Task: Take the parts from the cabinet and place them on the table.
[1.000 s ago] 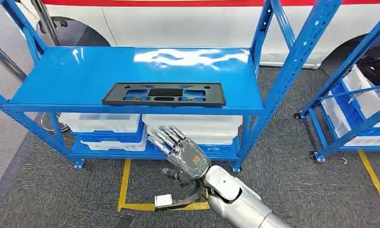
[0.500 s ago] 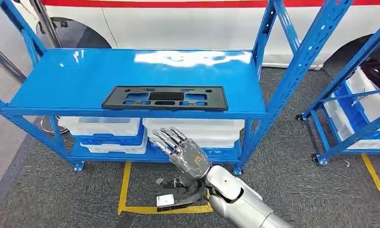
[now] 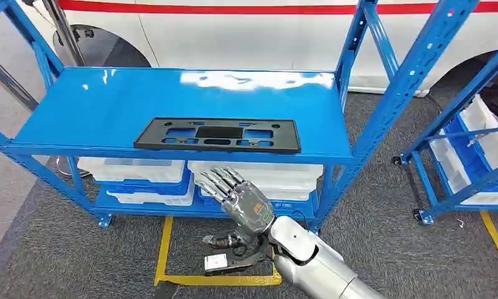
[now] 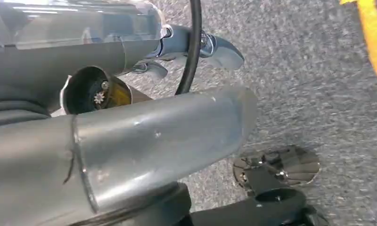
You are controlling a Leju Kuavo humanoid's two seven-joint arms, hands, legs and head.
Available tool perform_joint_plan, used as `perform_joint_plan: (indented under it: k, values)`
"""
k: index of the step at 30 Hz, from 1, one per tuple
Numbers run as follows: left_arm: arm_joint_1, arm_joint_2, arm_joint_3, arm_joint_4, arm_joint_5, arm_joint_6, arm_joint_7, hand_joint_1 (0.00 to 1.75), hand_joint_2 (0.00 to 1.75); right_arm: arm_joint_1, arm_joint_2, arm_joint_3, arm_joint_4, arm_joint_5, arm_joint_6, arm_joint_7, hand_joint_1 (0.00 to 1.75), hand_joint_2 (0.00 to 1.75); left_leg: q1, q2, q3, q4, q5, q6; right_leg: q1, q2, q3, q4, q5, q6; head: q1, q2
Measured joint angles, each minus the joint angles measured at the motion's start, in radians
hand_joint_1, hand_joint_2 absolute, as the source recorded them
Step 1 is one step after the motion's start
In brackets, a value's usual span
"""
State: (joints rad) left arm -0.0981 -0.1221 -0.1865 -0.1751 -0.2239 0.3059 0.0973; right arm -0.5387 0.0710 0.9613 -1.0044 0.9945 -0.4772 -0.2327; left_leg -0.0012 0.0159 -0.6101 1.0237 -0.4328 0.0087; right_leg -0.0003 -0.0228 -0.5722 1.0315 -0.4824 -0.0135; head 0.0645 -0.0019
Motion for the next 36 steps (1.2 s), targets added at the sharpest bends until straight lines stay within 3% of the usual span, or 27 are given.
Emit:
perform_joint_plan:
  k: [1,2,3,4,6,7,8,9,11,12,13,16,17,18,19,21,22,23,24,25,27,28,29,32,33,34,36]
  values:
    - [0.002,0.0,0.0,0.0,0.0,0.0,0.0,0.0,0.0,-0.001,0.0,0.0,0.0,0.0,0.0,0.0,0.0,0.0,0.0,-0.005,0.0,-0.002,-0.001,0.005,0.0,-0.005,0.004,-0.005,-0.001,0.006,0.0,0.0]
    - [0.002,0.0,0.0,0.0,0.0,0.0,0.0,0.0,0.0,-0.003,0.002,0.0,-0.001,0.0,0.0,0.001,0.0,0.0,0.012,-0.008,0.011,-0.016,0.005,0.013,0.005,-0.006,0.004,-0.002,-0.008,0.014,0.0,0.0]
    - [0.002,0.0,0.0,0.0,0.0,0.0,0.0,0.0,0.0,-0.004,0.002,0.0,-0.001,0.0,0.001,0.001,0.0,0.0,0.011,-0.01,0.016,-0.021,0.005,0.016,0.0,0.006,-0.001,0.019,-0.02,0.019,0.002,0.0]
    - [0.0,0.0,0.0,0.0,-0.001,-0.001,0.0,0.0,0.0,-0.007,0.002,0.0,-0.001,0.0,0.002,0.001,0.0,0.0,0.011,-0.012,0.018,-0.021,0.004,0.023,-0.001,0.014,-0.029,0.074,-0.051,0.02,0.002,0.0]
    - [-0.002,0.0,0.0,0.0,-0.003,-0.002,0.0,0.0,0.0,-0.003,0.001,0.0,0.001,0.0,0.002,0.002,0.0,0.0,0.011,-0.021,0.018,-0.019,-0.001,0.029,-0.005,0.019,-0.116,0.23,-0.113,0.025,0.001,0.0]
    - [-0.001,0.0,0.0,0.0,-0.003,-0.002,0.0,0.0,0.0,0.0,-0.001,0.0,0.003,0.0,0.002,0.002,0.0,0.0,0.011,-0.025,0.019,-0.017,-0.003,0.03,-0.005,0.019,-0.154,0.29,-0.125,0.026,0.002,0.0]
    - [0.001,0.0,0.0,0.0,-0.003,-0.002,0.001,0.0,0.0,0.002,-0.002,0.0,0.005,0.0,0.002,0.002,0.0,0.0,0.011,-0.031,0.021,-0.016,-0.007,0.029,-0.007,0.019,-0.175,0.307,-0.111,0.027,0.001,0.0]
    - [0.002,0.0,0.0,0.0,-0.003,-0.002,0.001,0.0,0.0,0.002,-0.002,0.0,0.005,0.0,0.002,0.002,0.0,0.0,0.011,-0.039,0.025,-0.012,-0.012,0.027,-0.009,0.019,-0.167,0.27,-0.069,0.027,0.002,0.0]
    - [0.001,0.0,0.0,0.0,-0.003,-0.002,0.001,0.0,0.0,0.0,-0.002,0.0,0.005,0.0,0.002,0.002,0.0,0.0,0.011,-0.053,0.038,-0.006,-0.024,0.023,-0.012,0.026,-0.099,0.109,0.036,0.022,0.002,0.0]
    - [0.002,-0.001,0.0,0.0,-0.003,-0.002,0.001,0.0,0.0,0.0,-0.002,0.0,0.005,0.0,0.002,0.002,0.0,0.0,0.012,-0.057,0.042,-0.003,-0.032,0.019,-0.013,0.047,-0.067,0.034,0.055,0.017,0.002,0.0]
    - [-0.002,-0.001,0.0,0.0,-0.003,-0.002,0.001,0.0,0.0,0.0,-0.002,0.0,0.007,0.0,0.002,0.003,0.0,0.0,0.006,-0.062,0.037,0.003,-0.035,0.013,-0.011,0.068,-0.062,0.025,0.047,0.015,0.002,0.0]
    - [0.002,0.0,0.0,0.0,-0.003,-0.003,0.001,0.0,0.0,0.0,-0.002,0.0,0.007,0.001,0.002,0.003,0.0,0.0,0.015,-0.073,0.035,-0.004,-0.033,-0.005,-0.004,0.06,-0.057,0.017,0.039,0.007,0.001,0.0]
    - [0.002,0.0,0.0,0.0,-0.003,-0.003,0.001,0.0,0.0,-0.002,0.0,0.0,0.007,0.001,0.002,0.003,0.0,0.0,0.013,-0.077,0.038,-0.005,-0.038,-0.012,-0.013,0.057,-0.05,0.008,0.041,0.0,0.001,0.0]
    - [0.003,0.0,0.0,0.0,-0.003,-0.003,0.001,0.0,0.0,-0.002,0.003,0.0,0.006,0.001,0.002,0.003,0.0,0.0,0.014,-0.058,0.035,0.01,-0.048,-0.016,-0.016,0.049,-0.039,0.0,0.041,-0.006,0.0,0.0]
    - [0.001,0.0,0.0,0.0,-0.004,-0.002,0.001,0.0,0.0,-0.004,0.004,0.0,0.005,0.001,0.002,0.003,0.0,0.0,0.013,-0.041,0.016,0.053,-0.071,-0.02,-0.016,0.042,-0.033,-0.002,0.037,-0.014,-0.006,0.0]
    - [-0.003,0.0,0.0,0.0,-0.003,-0.002,0.001,0.0,0.0,-0.002,0.004,0.0,0.006,0.002,0.002,0.003,0.0,0.0,0.016,-0.03,-0.067,0.207,-0.136,-0.029,-0.014,0.026,-0.025,-0.001,0.029,-0.021,-0.007,0.0]
    - [-0.002,0.0,0.0,0.0,-0.003,-0.002,0.001,0.0,0.0,0.0,0.003,0.0,0.008,0.002,0.002,0.003,0.0,0.0,0.017,-0.028,-0.11,0.278,-0.156,-0.032,-0.013,0.019,-0.023,-0.001,0.025,-0.021,-0.006,0.0]
    - [0.001,0.0,0.0,0.0,-0.003,-0.002,0.001,0.0,0.0,0.001,0.003,0.0,0.008,0.002,0.002,0.003,0.0,0.0,0.017,-0.026,-0.133,0.308,-0.151,-0.034,-0.012,0.014,-0.02,0.0,0.022,-0.021,-0.007,0.0]
    - [0.003,0.0,0.0,0.0,-0.003,-0.002,0.001,0.0,0.0,0.001,0.003,0.0,0.008,0.002,0.002,0.003,0.0,0.0,0.018,-0.025,-0.13,0.289,-0.123,-0.034,-0.012,0.01,-0.015,0.0,0.018,-0.02,-0.006,0.0]
    - [0.004,0.0,0.0,0.0,-0.003,-0.002,0.001,0.0,0.0,0.0,0.003,0.0,0.008,0.002,0.002,0.003,0.0,0.0,0.018,-0.022,-0.104,0.224,-0.074,-0.032,-0.012,0.006,-0.008,0.0,0.013,-0.019,-0.007,0.0]
    - [0.003,0.0,0.0,0.0,-0.003,-0.002,0.001,0.0,0.0,-0.001,0.004,0.0,0.008,0.002,0.002,0.003,0.0,0.0,0.016,-0.003,-0.018,0.038,0.027,-0.022,-0.012,-0.003,0.011,0.0,0.001,-0.014,-0.007,0.0]
    - [0.002,0.0,0.0,0.0,-0.003,-0.002,0.001,0.0,0.0,-0.002,0.005,0.0,0.008,0.002,0.002,0.003,0.0,0.0,0.006,0.018,0.0,0.013,0.007,-0.016,-0.007,-0.007,0.015,-0.002,-0.003,-0.009,-0.005,0.0]
    - [-0.001,0.0,0.0,0.0,-0.004,-0.002,0.001,0.0,0.0,-0.003,0.005,0.0,0.008,0.002,0.002,0.003,0.0,0.0,0.001,0.014,0.005,-0.009,0.006,-0.007,-0.004,-0.009,0.012,0.001,-0.006,-0.003,-0.007,0.0]
    - [0.002,0.001,0.0,0.0,-0.003,-0.002,0.001,0.0,0.0,-0.004,0.006,0.0,0.008,0.002,0.002,0.003,0.0,0.0,0.002,-0.003,0.002,-0.01,0.006,0.003,-0.002,-0.028,0.019,-0.008,-0.009,0.008,-0.006,0.0]
    - [0.004,0.0,0.0,0.0,-0.003,-0.002,0.001,0.0,0.0,-0.005,0.007,0.001,0.007,0.002,0.001,0.003,0.0,0.0,0.014,-0.006,0.014,-0.022,0.01,0.012,-0.004,-0.026,0.018,-0.003,-0.02,0.015,-0.006,0.0]
    - [0.003,0.0,0.0,0.0,-0.004,-0.002,0.001,0.0,0.0,-0.007,0.007,0.0,0.007,0.002,0.001,0.003,0.0,0.0,0.014,-0.011,0.017,-0.026,0.01,0.017,-0.005,-0.006,0.006,0.029,-0.036,0.019,-0.003,0.0]
    - [-0.001,0.0,0.0,0.0,-0.004,-0.002,0.001,0.0,0.0,-0.006,0.006,0.001,0.007,0.003,0.002,0.003,0.0,0.0,0.014,-0.02,0.018,-0.026,0.006,0.026,-0.007,0.015,-0.075,0.178,-0.104,0.023,-0.003,0.0]
